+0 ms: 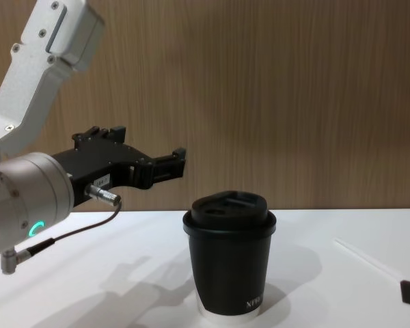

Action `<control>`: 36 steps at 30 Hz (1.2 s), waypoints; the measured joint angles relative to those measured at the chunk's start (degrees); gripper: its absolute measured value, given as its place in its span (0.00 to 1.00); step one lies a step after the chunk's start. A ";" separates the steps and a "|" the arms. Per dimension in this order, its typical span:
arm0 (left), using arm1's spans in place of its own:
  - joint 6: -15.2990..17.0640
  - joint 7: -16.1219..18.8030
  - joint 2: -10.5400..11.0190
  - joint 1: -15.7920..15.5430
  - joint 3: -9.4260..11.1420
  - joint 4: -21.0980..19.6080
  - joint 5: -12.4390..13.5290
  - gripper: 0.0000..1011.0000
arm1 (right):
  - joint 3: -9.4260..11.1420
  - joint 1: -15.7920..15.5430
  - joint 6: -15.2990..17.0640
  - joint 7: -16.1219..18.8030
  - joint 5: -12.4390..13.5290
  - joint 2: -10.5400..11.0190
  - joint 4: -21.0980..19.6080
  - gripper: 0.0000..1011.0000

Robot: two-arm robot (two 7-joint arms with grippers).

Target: Pick up the straw with one hand, pass it to the other hand, and insert it into the cup.

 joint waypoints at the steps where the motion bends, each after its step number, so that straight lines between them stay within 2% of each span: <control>1: 0.00 0.00 0.00 0.00 0.00 0.00 0.00 0.99 | 0.00 -0.01 0.11 -0.03 0.00 -0.06 0.10 0.99; 19: 0.00 0.00 0.00 0.00 0.00 0.00 0.00 0.99 | 0.65 0.15 5.03 -2.28 1.62 -2.55 1.47 0.99; 36: 0.00 0.01 0.00 0.00 0.00 0.00 0.00 0.99 | 0.83 0.33 8.11 -3.15 3.57 -2.90 1.53 0.99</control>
